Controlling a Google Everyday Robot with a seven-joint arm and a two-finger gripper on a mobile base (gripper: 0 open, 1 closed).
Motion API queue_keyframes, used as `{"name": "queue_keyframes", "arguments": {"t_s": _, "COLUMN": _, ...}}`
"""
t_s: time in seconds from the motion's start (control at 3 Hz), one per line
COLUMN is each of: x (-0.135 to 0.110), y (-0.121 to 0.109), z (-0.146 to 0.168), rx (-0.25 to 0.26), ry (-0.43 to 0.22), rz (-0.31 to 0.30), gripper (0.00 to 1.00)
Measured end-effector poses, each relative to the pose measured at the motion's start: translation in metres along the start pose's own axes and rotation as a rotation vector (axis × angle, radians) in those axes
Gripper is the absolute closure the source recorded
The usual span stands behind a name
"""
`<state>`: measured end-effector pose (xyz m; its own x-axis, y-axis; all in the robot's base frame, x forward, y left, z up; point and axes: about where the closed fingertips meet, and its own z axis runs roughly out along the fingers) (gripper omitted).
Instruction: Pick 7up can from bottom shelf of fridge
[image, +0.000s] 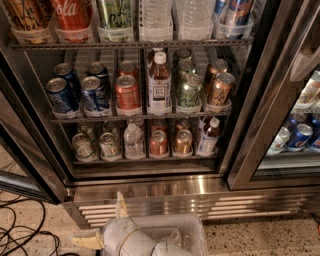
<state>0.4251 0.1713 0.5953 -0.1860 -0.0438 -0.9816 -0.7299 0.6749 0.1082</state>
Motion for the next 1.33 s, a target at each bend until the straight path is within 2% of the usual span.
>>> {"name": "queue_keyframes", "arguments": {"t_s": 0.33, "x": 0.009, "y": 0.011, "z": 0.006, "rx": -0.006, "ry": -0.001, "rz": 0.012, "gripper": 0.0}}
{"name": "queue_keyframes", "arguments": {"t_s": 0.67, "x": 0.012, "y": 0.007, "z": 0.017, "rx": 0.038, "ry": -0.023, "rz": 0.002, "gripper": 0.0}}
{"name": "queue_keyframes", "arguments": {"t_s": 1.0, "x": 0.012, "y": 0.007, "z": 0.017, "rx": 0.038, "ry": -0.023, "rz": 0.002, "gripper": 0.0}}
{"name": "queue_keyframes", "arguments": {"t_s": 1.33, "x": 0.012, "y": 0.007, "z": 0.017, "rx": 0.038, "ry": -0.023, "rz": 0.002, "gripper": 0.19}}
